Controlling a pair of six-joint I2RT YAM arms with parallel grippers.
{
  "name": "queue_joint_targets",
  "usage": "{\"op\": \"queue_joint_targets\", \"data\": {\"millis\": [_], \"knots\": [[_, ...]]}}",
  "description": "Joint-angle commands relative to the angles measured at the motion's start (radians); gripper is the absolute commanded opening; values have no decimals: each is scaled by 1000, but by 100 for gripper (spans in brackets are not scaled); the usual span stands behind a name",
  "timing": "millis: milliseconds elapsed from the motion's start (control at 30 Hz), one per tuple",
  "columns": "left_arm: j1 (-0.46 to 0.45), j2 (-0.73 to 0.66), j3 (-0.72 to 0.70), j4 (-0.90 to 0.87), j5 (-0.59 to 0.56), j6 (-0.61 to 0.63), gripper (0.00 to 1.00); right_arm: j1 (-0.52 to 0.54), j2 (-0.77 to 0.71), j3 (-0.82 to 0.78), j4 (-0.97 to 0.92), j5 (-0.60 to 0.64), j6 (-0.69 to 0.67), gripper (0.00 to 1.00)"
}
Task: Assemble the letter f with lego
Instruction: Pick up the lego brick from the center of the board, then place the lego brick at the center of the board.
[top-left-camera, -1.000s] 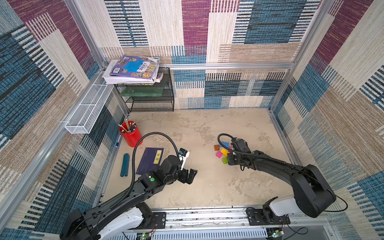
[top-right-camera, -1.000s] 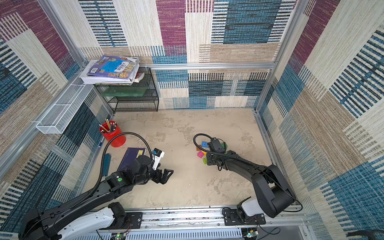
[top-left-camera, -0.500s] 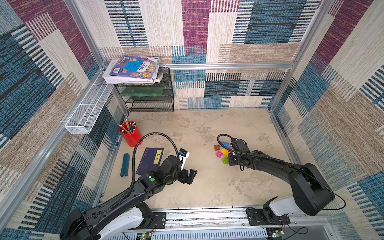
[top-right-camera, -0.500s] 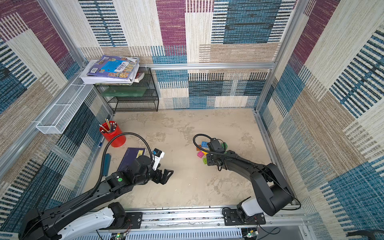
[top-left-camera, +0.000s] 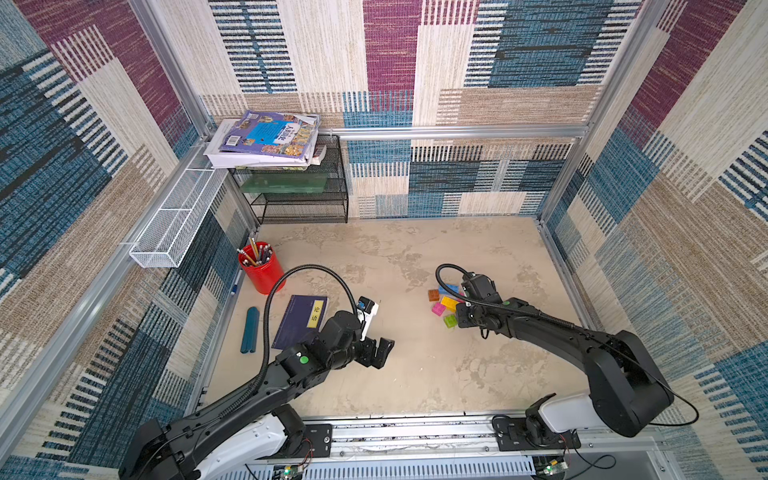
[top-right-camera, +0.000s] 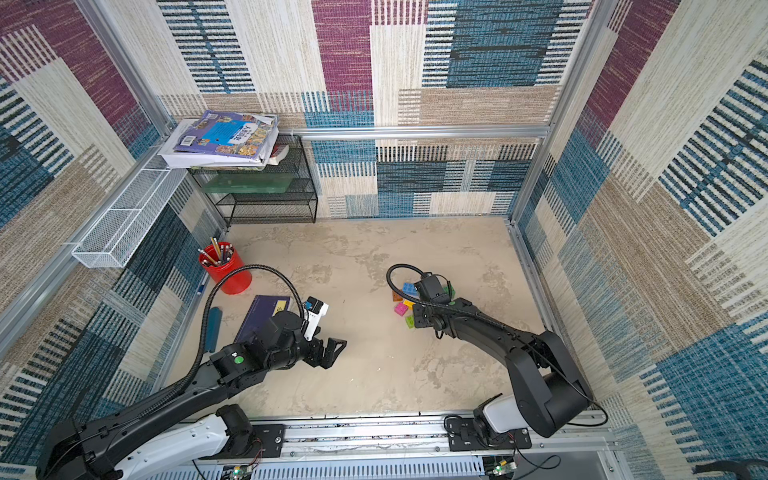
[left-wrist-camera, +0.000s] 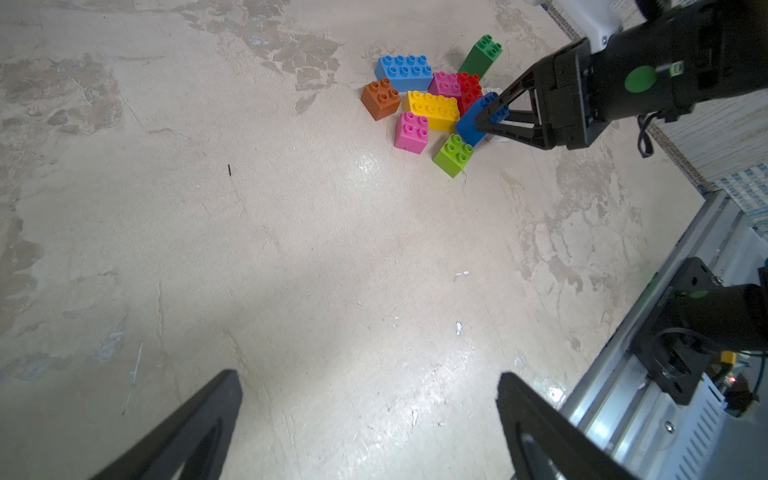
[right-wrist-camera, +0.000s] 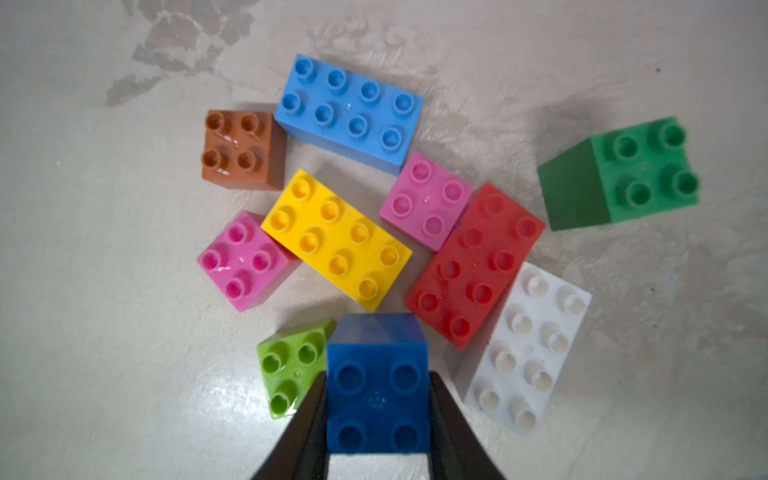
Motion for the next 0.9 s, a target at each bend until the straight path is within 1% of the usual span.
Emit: {"op": "queue_joint_targets", "data": {"millis": [0,133,300,400,467,567,733,867], "knots": [[1,-12,2,25,-7,18,99,4,-29,22,-22,14,5,34],[0,-24,0,17,-46,29,99,23,-39,55,-44,3,-15,33],[1,-26,0,-3,-65,41,99,88,-12,113,-57,9,-47,34],[1,-26,-7,-7,-69,10,99,134,27,143,-46,7,-71,35],[0,-22,0,-33,-92,-12,99,163,64,169,-37,-8,-88,35],[1,-25,4,-43,-61,5,99,205,129,209,-22,-21,-118,35],[0,-37,1,-59,-81,-4,99,275,229,286,-8,-29,-160,35],[1,-50,-7,-76,-73,15,99,304,290,329,17,-56,-184,35]]}}
